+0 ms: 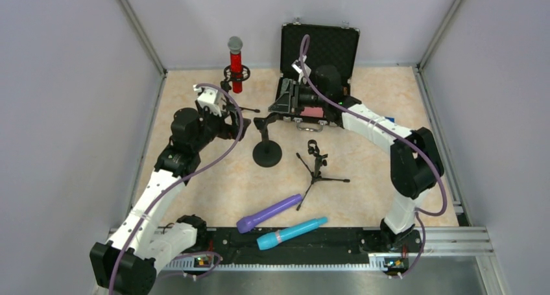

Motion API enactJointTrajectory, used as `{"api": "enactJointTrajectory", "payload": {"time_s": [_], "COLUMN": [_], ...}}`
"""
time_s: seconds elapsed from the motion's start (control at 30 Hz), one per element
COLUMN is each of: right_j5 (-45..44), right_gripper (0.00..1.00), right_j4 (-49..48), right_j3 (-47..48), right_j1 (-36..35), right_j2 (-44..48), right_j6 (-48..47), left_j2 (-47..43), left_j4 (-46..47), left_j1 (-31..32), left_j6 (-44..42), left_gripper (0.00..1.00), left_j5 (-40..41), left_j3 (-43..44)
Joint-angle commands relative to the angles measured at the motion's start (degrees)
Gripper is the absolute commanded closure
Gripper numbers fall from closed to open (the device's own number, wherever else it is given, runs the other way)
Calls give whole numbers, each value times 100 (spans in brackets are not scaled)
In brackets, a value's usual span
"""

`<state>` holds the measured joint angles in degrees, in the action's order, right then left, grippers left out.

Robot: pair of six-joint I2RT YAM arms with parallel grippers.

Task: Attach the microphones to the stand

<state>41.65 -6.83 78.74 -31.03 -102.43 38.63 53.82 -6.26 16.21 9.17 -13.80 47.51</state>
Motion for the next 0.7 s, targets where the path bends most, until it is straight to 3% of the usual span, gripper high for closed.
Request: {"api": "enactJointTrajectory", "payload": {"time_s": [0.0,0.67], "right_j5": [-116,-448], "right_gripper": [76,74], "right_j4": [-65,-70], "right_j3": [-126,-69], "right_j1": [-44,-47], "right_j2": [413,679], "right_j6": [-47,-195], "left_j2": [-85,-306], "left_j4": [72,10], "left_j1": [-30,-30], "left_j6": [-161,-537], "left_gripper": [6,6], "left_j5": [81,-217], "left_j3": [53,187]}}
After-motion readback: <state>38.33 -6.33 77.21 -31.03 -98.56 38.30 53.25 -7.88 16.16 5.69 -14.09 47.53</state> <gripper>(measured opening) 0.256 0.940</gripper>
